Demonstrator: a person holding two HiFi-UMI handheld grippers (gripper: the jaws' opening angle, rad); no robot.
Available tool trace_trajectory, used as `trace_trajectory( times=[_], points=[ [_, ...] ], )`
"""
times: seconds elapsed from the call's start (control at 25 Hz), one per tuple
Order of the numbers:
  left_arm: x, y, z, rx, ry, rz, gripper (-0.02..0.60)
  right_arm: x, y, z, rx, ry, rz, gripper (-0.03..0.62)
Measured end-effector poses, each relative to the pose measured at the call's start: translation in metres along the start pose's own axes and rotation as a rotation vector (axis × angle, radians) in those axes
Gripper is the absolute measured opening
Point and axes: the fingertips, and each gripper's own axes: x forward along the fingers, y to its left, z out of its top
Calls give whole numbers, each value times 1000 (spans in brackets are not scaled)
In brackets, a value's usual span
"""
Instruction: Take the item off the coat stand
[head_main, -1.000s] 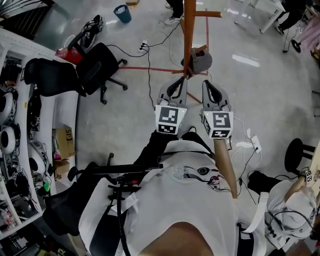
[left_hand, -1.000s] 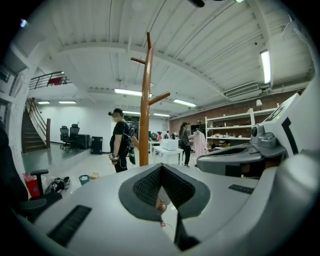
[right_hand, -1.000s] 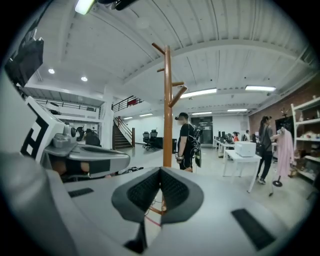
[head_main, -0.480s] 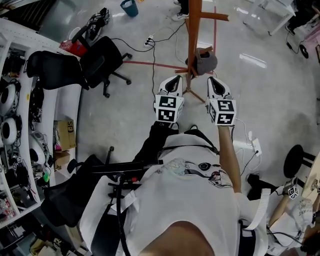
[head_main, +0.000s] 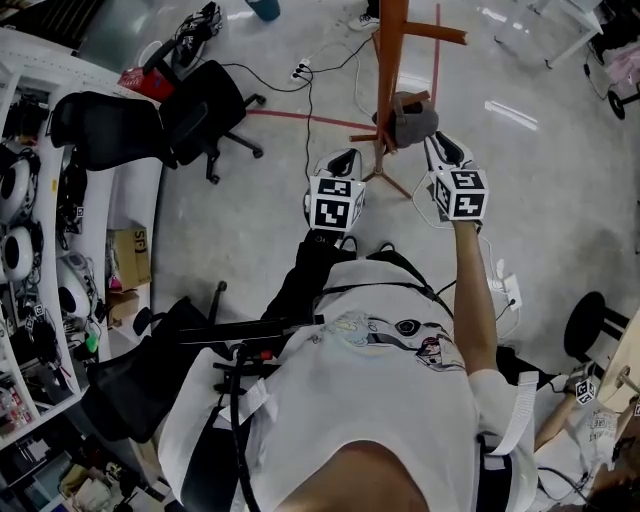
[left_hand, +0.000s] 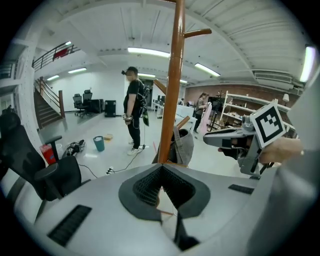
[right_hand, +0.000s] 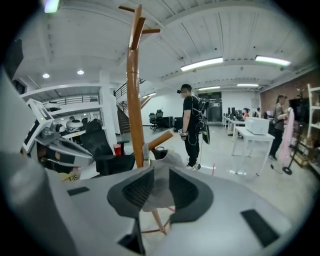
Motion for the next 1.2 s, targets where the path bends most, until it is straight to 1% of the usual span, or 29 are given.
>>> trace_trajectory(
  times=[0.16, 0.24, 0.32, 0.44, 0.56, 0.68, 0.76, 0.8, 0.88, 0.92, 0.96, 1.04, 1.2],
  points=[
    [3, 1, -5, -14, 14, 6, 3, 19, -17, 3, -22, 20, 45, 141],
    [4, 2, -8, -20, 19, 8, 3, 30, -23, 1, -26, 49, 89, 217],
    [4, 2, -11, -22, 23, 10, 3, 39, -24, -2, -40, 84, 144, 251],
    [3, 5, -15, -23, 30, 17, 3, 52, -24, -5, -69, 114, 206, 256],
    [2, 8, -16, -24, 32, 28, 3, 64, -26, -3, -66, 125, 245, 256],
    [-2, 11, -16, -27, 31, 39, 3, 74, -24, -5, -80, 162, 287, 256],
    [-4, 12, -16, -28, 30, 43, 3, 78, -23, -7, -98, 188, 298, 255],
    [-5, 13, -16, -29, 29, 44, 3, 79, -22, -7, -111, 195, 297, 240],
    [-7, 14, -15, -29, 28, 47, 3, 77, -19, -5, -144, 195, 286, 115],
    [-7, 14, -15, -30, 28, 48, 3, 76, -18, -3, -157, 190, 278, 31],
    [-8, 14, -14, -29, 28, 49, 3, 74, -17, -2, -163, 183, 273, 20],
    [-9, 14, -13, -29, 25, 49, 3, 69, -17, 2, -153, 165, 267, 20],
    [-10, 16, -13, -28, 18, 42, 3, 56, -27, 19, -95, 104, 223, 18]
  ],
)
